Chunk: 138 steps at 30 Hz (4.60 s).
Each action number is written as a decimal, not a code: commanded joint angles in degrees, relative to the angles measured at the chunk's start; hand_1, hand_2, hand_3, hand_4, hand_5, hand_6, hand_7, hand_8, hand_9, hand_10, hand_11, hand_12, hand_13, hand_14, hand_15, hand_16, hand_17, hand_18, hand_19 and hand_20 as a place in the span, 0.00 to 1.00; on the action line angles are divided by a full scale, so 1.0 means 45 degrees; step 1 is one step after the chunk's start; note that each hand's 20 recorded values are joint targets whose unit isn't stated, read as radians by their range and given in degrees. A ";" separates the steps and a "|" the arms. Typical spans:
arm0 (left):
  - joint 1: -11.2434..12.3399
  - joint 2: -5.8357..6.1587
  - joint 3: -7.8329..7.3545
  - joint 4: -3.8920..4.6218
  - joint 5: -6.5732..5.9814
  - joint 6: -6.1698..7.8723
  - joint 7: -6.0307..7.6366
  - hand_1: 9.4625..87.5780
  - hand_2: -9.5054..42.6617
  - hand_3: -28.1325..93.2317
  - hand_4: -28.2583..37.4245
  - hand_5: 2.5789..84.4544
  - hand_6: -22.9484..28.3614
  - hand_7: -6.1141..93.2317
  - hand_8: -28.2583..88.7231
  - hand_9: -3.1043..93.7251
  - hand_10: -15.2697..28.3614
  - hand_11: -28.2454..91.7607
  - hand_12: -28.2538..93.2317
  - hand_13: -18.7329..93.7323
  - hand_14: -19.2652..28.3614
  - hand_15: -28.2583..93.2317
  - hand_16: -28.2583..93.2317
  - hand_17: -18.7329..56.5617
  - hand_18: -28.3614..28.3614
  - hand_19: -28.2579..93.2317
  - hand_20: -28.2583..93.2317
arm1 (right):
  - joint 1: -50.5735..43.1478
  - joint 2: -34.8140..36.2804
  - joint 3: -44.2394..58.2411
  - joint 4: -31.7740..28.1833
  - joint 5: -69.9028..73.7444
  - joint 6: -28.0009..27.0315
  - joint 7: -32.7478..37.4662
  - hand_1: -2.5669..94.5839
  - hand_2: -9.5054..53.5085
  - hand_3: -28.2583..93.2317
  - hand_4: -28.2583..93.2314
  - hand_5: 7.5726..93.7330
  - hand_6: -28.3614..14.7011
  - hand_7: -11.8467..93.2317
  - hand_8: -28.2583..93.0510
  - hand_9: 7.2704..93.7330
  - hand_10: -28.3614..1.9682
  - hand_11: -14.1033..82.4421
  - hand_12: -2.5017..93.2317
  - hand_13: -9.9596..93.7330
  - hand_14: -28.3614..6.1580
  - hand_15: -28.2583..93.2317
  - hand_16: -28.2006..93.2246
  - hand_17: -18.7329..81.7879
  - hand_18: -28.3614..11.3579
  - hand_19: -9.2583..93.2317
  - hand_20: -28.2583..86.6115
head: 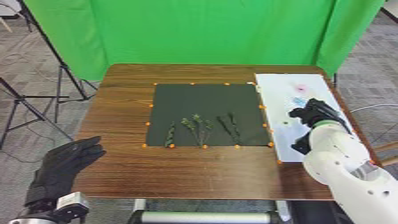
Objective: Arrange flowers
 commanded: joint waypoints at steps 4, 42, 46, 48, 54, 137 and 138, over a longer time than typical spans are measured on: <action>-0.0205 -0.0259 0.0064 0.0029 0.0162 -0.0272 -0.0295 0.23 0.33 0.90 0.15 0.60 0.76 0.24 0.16 0.47 0.89 0.59 0.32 0.42 0.99 0.75 0.12 0.12 0.87 0.71 0.37 | 0.0378 -0.0517 -0.0475 0.0758 0.0075 -0.0352 0.0426 0.25 0.29 0.85 0.06 0.61 0.30 0.36 0.18 0.54 0.00 0.71 0.29 0.69 0.28 0.91 0.41 0.56 0.01 1.00 0.09; -0.0100 -0.0360 0.0020 0.0067 0.0125 -0.0238 -0.0161 0.23 0.33 0.90 0.15 0.60 0.76 0.24 0.16 0.47 0.89 0.59 0.32 0.42 0.99 0.75 0.12 0.12 0.87 0.71 0.37 | 0.1729 -0.1078 -0.1979 0.1782 -0.0319 0.2827 0.1026 0.56 0.06 0.86 0.00 0.81 0.56 0.49 0.37 0.79 0.44 0.70 0.39 0.83 0.53 0.86 0.44 0.51 0.11 0.99 0.16; -0.0028 -0.0254 0.0022 0.0068 0.0063 -0.0172 -0.0014 0.23 0.33 0.90 0.15 0.60 0.76 0.24 0.16 0.47 0.89 0.59 0.32 0.42 0.99 0.75 0.12 0.12 0.87 0.71 0.37 | 0.1994 -0.0899 -0.2253 0.1799 -0.0861 0.3222 0.0763 0.56 0.05 0.87 0.00 0.82 0.56 0.48 0.37 0.80 0.44 0.70 0.39 0.83 0.54 0.86 0.44 0.51 0.12 0.99 0.16; -0.0098 -0.0284 0.0008 0.0076 0.0114 -0.0216 -0.0124 0.23 0.33 0.90 0.15 0.60 0.76 0.24 0.16 0.47 0.89 0.59 0.32 0.42 0.99 0.75 0.12 0.12 0.87 0.72 0.37 | 0.2096 -0.0815 -0.2354 0.1787 -0.1023 0.3447 0.0730 0.56 0.05 0.87 0.00 0.83 0.56 0.48 0.38 0.80 0.44 0.69 0.40 0.84 0.54 0.86 0.44 0.51 0.12 0.99 0.16; -0.0020 -0.0218 -0.0010 0.0079 0.0066 -0.0199 -0.0054 0.23 0.33 0.90 0.15 0.60 0.76 0.24 0.16 0.47 0.89 0.59 0.32 0.42 0.99 0.75 0.12 0.12 0.87 0.71 0.37 | 0.2182 -0.0616 -0.2499 0.1614 -0.1508 0.3497 0.0380 0.56 0.04 0.87 0.00 0.84 0.55 0.47 0.39 0.81 0.45 0.69 0.40 0.84 0.54 0.86 0.45 0.51 0.13 0.99 0.17; -0.1958 -0.0444 -0.0022 0.0503 0.0813 -0.1016 -0.1501 0.23 0.33 0.90 0.16 0.60 0.76 0.24 0.16 0.47 0.89 0.59 0.32 0.42 0.99 0.75 0.12 0.12 0.87 0.71 0.37 | 0.5574 -0.7152 -0.7853 0.2860 -0.0773 -0.2976 -0.2764 0.46 0.00 0.86 0.00 0.78 0.55 0.47 0.35 0.75 0.37 0.74 0.33 0.80 0.50 0.87 0.45 0.44 0.09 0.91 0.26; -0.1801 -0.0451 -0.0118 0.0458 0.0787 -0.0974 -0.1480 0.23 0.33 0.90 0.16 0.60 0.76 0.24 0.16 0.47 0.89 0.59 0.32 0.42 0.99 0.75 0.12 0.12 0.87 0.71 0.37 | 0.5418 -0.7078 -0.7737 0.2588 -0.0628 -0.3481 -0.2891 0.45 0.00 0.86 0.00 0.78 0.55 0.47 0.35 0.75 0.37 0.74 0.33 0.79 0.50 0.87 0.45 0.44 0.08 0.91 0.26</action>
